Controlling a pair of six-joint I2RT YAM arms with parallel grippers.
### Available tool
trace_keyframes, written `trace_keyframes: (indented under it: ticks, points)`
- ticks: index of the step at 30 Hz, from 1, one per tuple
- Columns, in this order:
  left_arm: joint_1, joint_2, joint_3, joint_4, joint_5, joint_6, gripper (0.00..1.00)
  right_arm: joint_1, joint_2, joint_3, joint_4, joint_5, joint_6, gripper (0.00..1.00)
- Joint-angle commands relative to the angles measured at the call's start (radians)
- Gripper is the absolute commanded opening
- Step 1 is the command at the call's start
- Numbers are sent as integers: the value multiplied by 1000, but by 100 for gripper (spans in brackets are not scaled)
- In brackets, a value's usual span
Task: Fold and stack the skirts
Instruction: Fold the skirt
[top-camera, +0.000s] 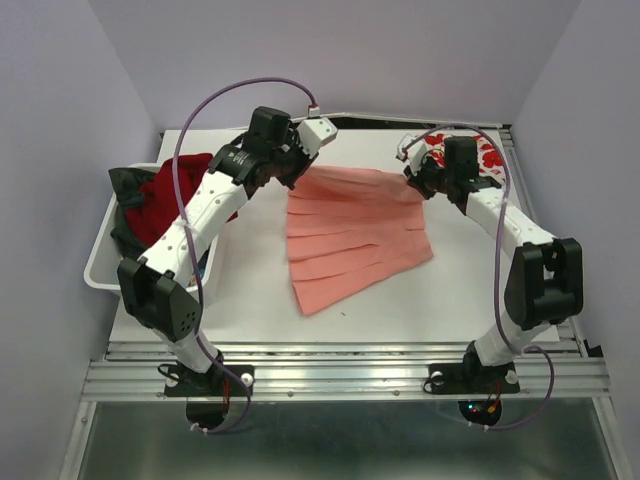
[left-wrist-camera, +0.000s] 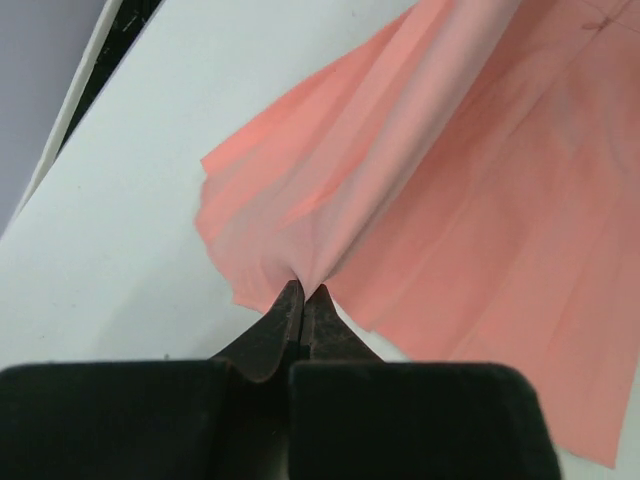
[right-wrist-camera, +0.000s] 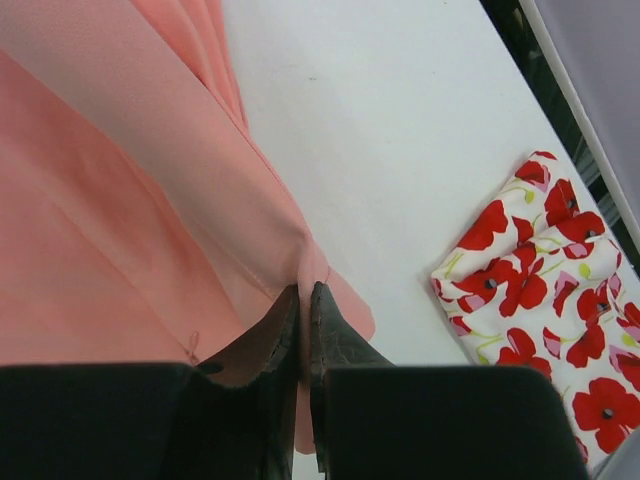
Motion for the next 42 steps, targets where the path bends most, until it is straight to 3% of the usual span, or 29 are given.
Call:
trace_keyframes:
  ticks: [1,10,18,24,34,42]
  points:
    - [-42,-143,-27,-120,-11,-6,0,-24,-115,-95,31,22,-77,1]
    - [-235,-255,-442,-77,-6,-18,0,-24,-171,-322,95,30,-200,1]
    - [-249,-140,-673,66,-10,-14,0,-14,-160,-450,88,19,-283,1]
    - [-275,-108,-676,93,32,-12,0,-14,-229,-470,55,-12,-311,1]
    - [-241,-186,-483,21,-78,-9,0,-5,-221,-191,-115,-21,-245,1]
    - [-184,-263,-358,-114,-39,38,0,16,-333,-230,-196,-10,-284,1]
